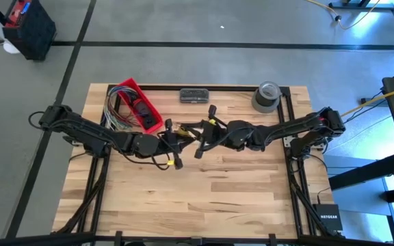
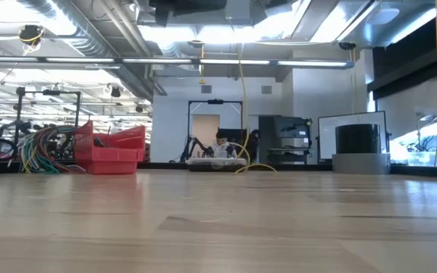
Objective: Coil cords
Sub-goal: Coil the yellow wire on the spool
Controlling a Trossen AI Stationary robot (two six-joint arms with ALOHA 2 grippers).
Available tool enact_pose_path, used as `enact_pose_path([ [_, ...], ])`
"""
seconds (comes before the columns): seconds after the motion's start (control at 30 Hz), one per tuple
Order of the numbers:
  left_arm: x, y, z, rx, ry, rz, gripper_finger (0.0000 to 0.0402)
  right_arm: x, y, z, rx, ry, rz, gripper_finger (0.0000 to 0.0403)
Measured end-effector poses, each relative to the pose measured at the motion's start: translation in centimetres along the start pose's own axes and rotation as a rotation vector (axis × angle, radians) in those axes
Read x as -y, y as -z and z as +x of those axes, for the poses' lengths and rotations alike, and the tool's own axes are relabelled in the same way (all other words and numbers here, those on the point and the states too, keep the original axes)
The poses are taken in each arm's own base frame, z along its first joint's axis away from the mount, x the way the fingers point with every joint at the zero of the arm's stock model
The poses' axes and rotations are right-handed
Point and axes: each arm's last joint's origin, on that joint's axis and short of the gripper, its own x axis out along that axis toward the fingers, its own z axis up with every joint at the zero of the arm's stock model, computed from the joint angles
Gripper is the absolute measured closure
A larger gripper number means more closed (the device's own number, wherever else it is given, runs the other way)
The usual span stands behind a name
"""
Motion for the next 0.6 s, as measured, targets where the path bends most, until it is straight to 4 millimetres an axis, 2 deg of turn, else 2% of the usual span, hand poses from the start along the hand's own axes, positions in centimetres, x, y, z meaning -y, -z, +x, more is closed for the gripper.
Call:
enact_pose_path([
  [0.2,0.0,0.3,0.1,-0.02,0.011,0.017,0.0401,0.9,-3.2,-0.7,0.106,0.009,0.005,0.04],
  [0.33,0.2,2.1,0.4,-0.127,0.019,0.084,0.0401,2.3,-6.4,-2.1,0.23,0.019,0.045,0.04],
  [0.43,-0.5,1.0,0.4,-0.081,-0.009,0.044,0.0401,2.4,-7.0,-2.5,0.235,-0.027,0.03,0.04],
  [0.6,-0.7,2.0,0.6,-0.139,-0.019,0.062,0.0401,3.0,-8.7,-3.8,0.278,-0.031,0.033,0.04],
])
